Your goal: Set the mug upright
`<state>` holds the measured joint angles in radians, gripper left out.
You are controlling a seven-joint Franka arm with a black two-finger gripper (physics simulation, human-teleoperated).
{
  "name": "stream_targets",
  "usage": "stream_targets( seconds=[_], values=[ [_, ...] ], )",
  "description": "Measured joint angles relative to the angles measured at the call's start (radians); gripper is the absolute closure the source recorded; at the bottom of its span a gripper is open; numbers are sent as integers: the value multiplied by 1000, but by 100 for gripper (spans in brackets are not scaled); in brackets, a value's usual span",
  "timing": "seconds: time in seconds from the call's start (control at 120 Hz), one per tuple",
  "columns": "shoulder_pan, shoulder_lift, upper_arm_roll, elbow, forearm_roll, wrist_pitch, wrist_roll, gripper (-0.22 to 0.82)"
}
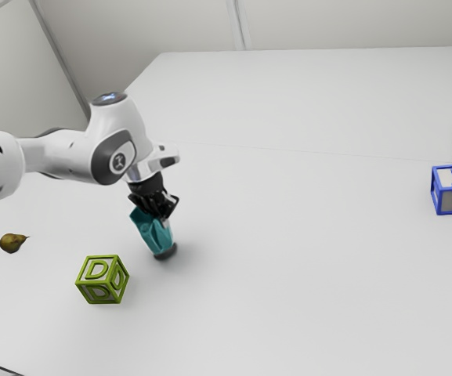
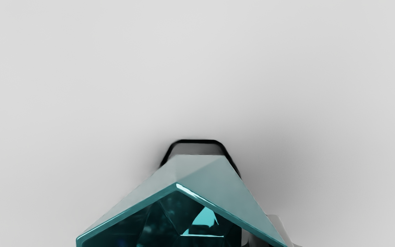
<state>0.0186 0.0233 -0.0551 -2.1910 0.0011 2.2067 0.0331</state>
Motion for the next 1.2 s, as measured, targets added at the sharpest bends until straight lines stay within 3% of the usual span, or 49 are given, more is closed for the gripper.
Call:
stream_targets(
  seconds=[0.558, 0.867, 1.2],
  values=[
    [6, 48, 0, 2, 14, 19, -48, 78],
    [5, 24, -3, 0, 8, 22, -54, 49],
    [0, -37, -4, -3, 6, 14, -57, 36]
  ],
)
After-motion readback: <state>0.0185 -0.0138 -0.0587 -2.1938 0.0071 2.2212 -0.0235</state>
